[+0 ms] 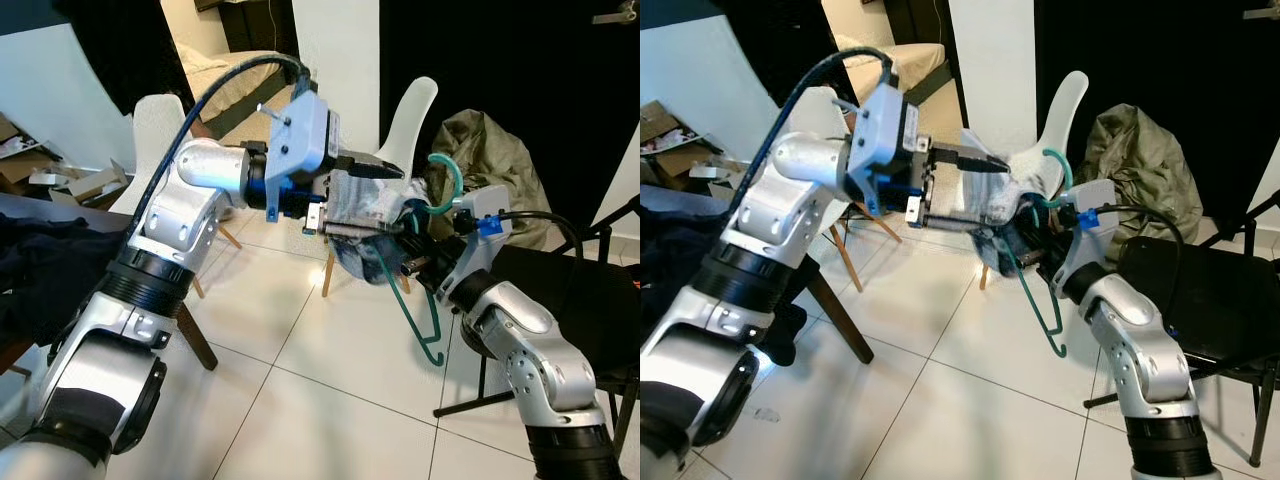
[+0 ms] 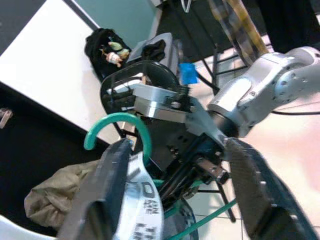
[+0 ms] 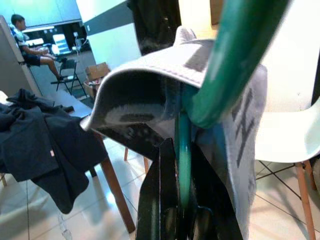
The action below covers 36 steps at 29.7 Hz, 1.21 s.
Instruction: Hang hanger
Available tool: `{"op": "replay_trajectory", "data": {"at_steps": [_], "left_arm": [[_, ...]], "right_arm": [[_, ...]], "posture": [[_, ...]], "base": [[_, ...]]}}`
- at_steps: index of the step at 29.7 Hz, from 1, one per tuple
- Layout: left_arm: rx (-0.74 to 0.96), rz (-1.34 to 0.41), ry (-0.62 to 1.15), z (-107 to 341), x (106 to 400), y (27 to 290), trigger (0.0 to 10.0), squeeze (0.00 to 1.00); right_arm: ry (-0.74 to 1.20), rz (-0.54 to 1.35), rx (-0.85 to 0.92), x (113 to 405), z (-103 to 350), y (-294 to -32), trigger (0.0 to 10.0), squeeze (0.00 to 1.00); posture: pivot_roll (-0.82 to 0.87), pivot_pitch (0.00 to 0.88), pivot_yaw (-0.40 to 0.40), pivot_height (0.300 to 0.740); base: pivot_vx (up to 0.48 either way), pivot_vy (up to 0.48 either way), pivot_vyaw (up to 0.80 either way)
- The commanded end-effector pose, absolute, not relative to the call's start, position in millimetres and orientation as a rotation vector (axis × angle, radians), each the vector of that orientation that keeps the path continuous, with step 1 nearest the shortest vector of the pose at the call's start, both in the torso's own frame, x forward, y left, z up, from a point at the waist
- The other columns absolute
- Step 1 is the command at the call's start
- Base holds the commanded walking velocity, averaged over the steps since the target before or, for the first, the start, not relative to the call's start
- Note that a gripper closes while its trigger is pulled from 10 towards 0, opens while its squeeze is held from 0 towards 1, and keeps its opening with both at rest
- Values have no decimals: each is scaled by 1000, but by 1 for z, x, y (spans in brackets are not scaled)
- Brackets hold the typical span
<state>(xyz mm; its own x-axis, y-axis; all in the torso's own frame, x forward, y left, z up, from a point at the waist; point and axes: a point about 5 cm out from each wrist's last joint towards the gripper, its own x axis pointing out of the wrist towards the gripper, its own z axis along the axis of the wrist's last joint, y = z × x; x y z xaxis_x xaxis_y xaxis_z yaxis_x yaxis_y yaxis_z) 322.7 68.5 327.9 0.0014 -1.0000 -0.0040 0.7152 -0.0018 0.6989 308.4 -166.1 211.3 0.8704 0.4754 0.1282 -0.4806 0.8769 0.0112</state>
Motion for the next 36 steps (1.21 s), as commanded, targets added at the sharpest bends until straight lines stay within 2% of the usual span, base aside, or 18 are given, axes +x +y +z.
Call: {"op": "replay_trajectory", "data": {"at_steps": [1, 3, 5, 6, 8, 9, 12, 13, 14, 15, 17, 18, 21, 23, 24, 27, 30, 36], "left_arm": [[635, -1391, -633, 340, 327, 81, 10000, 1000], [635, -1391, -633, 340, 327, 81, 10000, 1000], [619, -1287, -689, 353, 330, 88, 10000, 1000], [556, -1120, -774, 375, 335, 104, 10000, 1000], [556, -1120, -774, 375, 335, 104, 10000, 1000], [462, -941, -855, 397, 338, 126, 10000, 1000], [462, -941, -855, 397, 338, 126, 10000, 1000], [303, -742, -921, 410, 340, 161, 10000, 1000], [303, -742, -921, 410, 340, 161, 10000, 1000], [174, -608, -936, 405, 341, 190, 10000, 1000], [174, -608, -936, 405, 341, 190, 10000, 1000], [100, -527, -899, 385, 343, 210, 10000, 1000], [100, -527, -899, 385, 343, 210, 10000, 1000], [86, -481, -806, 351, 349, 218, 10000, 1000], [124, -495, -692, 310, 354, 209, 10000, 0], [97, -567, -576, 256, 353, 181, 10000, 0], [-31, -682, -588, 244, 348, 151, 10000, 0], [-180, -828, -631, 247, 342, 124, 10000, 0]], "right_arm": [[-169, 491, 56, 311, 220, -167, 10000, 0], [-169, 491, 56, 311, 220, -167, 10000, 0], [-192, 487, 65, 311, 224, -169, 10000, 0], [-238, 481, 79, 310, 233, -176, 10000, 0], [-238, 481, 79, 310, 233, -176, 10000, 0], [-293, 475, 93, 307, 245, -185, 10000, 0], [-293, 475, 93, 307, 245, -185, 10000, 0], [-373, 467, 105, 303, 262, -199, 10000, 0], [-373, 467, 105, 303, 262, -199, 10000, 0], [-448, 456, 115, 299, 279, -214, 10000, 0], [-448, 456, 115, 299, 279, -214, 10000, 0], [-517, 453, 134, 295, 295, -226, 10000, 0], [-517, 453, 134, 295, 295, -226, 10000, 0], [-582, 487, 160, 289, 311, -230, 10000, 0], [-637, 559, 181, 281, 324, -226, 10000, 0], [-698, 701, 186, 265, 339, -213, 10000, 0], [-708, 787, 177, 257, 344, -202, 10000, 0], [-685, 877, 167, 250, 341, -189, 10000, 0]], "posture": [[-69, 0, 126, 740], [-69, 0, 126, 740], [-66, 0, 127, 740], [-62, 0, 125, 740], [-62, 0, 125, 740], [-60, 0, 122, 740], [-60, 0, 122, 740], [-59, 1, 114, 740], [-59, 1, 114, 740], [-54, 4, 103, 740], [-54, 4, 103, 740], [-51, 6, 99, 740], [-51, 6, 99, 740], [-45, 6, 91, 740], [-45, 10, 84, 740], [-59, 12, 79, 740], [-70, 14, 80, 740], [-77, 16, 75, 740]], "base": [[0, 0, 0], [0, 0, 0], [0, 0, 0], [0, 0, 0], [0, 0, 0], [0, 0, 0], [0, 0, 0], [0, 0, 0], [0, 0, 0], [0, 0, 0], [0, 0, 0], [0, 0, 0], [0, 0, 0], [0, 0, 0], [0, 0, 0], [0, 0, 0], [0, 0, 0], [0, 0, 0]]}}
